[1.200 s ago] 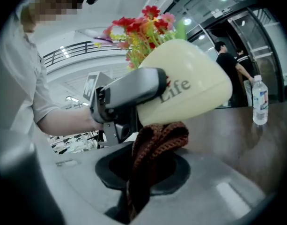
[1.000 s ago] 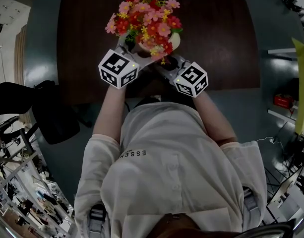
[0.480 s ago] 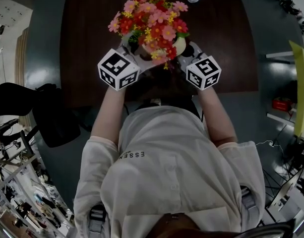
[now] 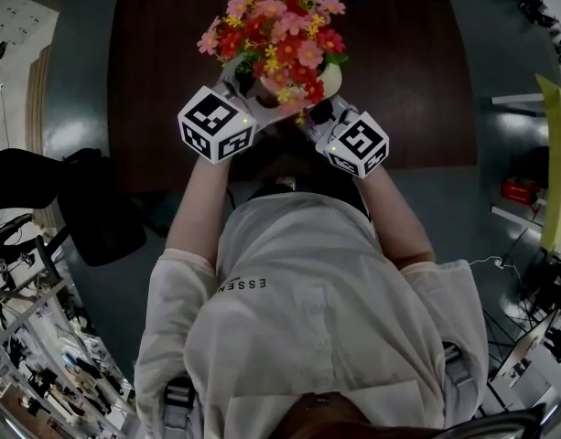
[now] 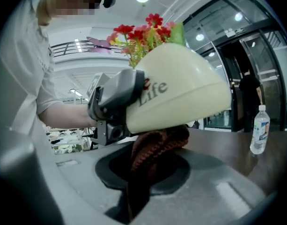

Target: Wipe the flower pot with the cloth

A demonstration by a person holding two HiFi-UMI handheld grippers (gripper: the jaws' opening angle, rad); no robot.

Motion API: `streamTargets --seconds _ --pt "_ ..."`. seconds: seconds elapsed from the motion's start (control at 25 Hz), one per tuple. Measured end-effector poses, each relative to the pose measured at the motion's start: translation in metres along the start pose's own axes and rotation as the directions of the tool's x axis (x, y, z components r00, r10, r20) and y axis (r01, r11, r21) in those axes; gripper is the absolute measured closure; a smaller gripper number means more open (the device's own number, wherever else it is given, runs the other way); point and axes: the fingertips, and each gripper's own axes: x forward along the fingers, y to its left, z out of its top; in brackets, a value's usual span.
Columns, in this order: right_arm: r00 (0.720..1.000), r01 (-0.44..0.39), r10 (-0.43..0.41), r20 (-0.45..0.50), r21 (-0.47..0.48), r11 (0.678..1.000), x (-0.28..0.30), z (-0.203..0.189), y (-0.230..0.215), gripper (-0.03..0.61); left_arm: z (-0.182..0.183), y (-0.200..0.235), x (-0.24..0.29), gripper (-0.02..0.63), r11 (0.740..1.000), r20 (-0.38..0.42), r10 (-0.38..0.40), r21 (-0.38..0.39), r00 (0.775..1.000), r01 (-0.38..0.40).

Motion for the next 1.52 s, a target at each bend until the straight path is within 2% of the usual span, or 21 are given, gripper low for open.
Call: streamTargets --seconds 0.16,0.24,0.28,0.36,0.44,0.52,0.6,0.68,0.76,0.84,0.92,1.08,1.2,1.52 --pt "0.995 -0.099 0.099 -0.025 0.003 0.995 -0.005 -0.01 0.017 0.531 -0.003 0.006 -0.004 0.064 1.0 0.003 0.016 -0.005 1.0 -0.016" --pt "0.993 -0.103 0.104 -0.06 0.02 0.994 -0.018 -0.023 0.014 0.531 -0.007 0.008 -0.003 0.064 1.0 -0.003 0.03 0.0 1.0 -0.03" --pt "0.994 -0.064 0.067 -0.087 0.04 0.997 -0.026 -0.032 0.004 0.531 -0.01 0.009 -0.002 0.064 0.999 -0.012 0.037 0.007 0.999 -0.037" --pt "0.986 0.094 -0.076 -0.149 0.12 0.988 -0.047 -0.048 -0.032 0.531 -0.017 0.012 -0.001 0.064 0.998 -0.039 0.05 0.025 0.998 -0.049" --pt "0.961 0.256 -0.222 -0.167 0.218 0.942 -0.07 -0.052 -0.072 0.531 -0.026 0.013 0.0 0.064 0.998 -0.067 0.052 0.049 0.996 -0.049" --pt "0.942 0.336 -0.313 -0.124 0.281 0.899 -0.087 -0.041 -0.097 0.531 -0.039 0.012 0.001 0.064 0.996 -0.084 0.049 0.077 0.995 -0.043" --pt "0.932 0.359 -0.355 -0.069 0.296 0.885 -0.094 -0.026 -0.109 0.531 -0.055 0.01 0.002 0.064 0.995 -0.102 0.052 0.095 0.993 -0.042" --pt "0.935 0.347 -0.354 -0.028 0.286 0.893 -0.092 -0.015 -0.114 0.531 -0.074 0.009 0.007 0.064 0.994 -0.132 0.054 0.098 0.99 -0.041" --pt "0.951 0.301 -0.309 -0.013 0.274 0.914 -0.084 -0.013 -0.112 0.531 -0.094 0.01 0.013 0.064 0.994 -0.172 0.051 0.104 0.984 -0.034" --pt "0.968 0.249 -0.249 -0.034 0.262 0.932 -0.074 -0.022 -0.107 0.529 -0.115 0.011 0.019 0.064 0.994 -0.207 0.047 0.11 0.977 -0.025" --pt "0.974 0.228 -0.216 -0.076 0.257 0.939 -0.064 -0.039 -0.104 0.531 -0.133 0.013 0.022 0.064 0.994 -0.228 0.046 0.11 0.973 -0.021" --pt "0.969 0.238 -0.208 -0.131 0.282 0.929 -0.057 -0.084 -0.097 0.531 -0.175 0.012 0.02 0.064 0.995 -0.284 0.049 0.096 0.958 -0.022" --pt "0.964 0.252 -0.212 -0.163 0.284 0.925 -0.069 -0.109 -0.106 0.531 -0.195 0.009 0.037 0.064 0.995 -0.319 0.046 0.1 0.947 -0.015" --pt "0.958 0.259 -0.217 -0.188 0.242 0.935 -0.078 -0.131 -0.115 0.531 -0.225 0.017 0.058 0.064 0.987 -0.356 0.061 0.158 0.932 -0.004"
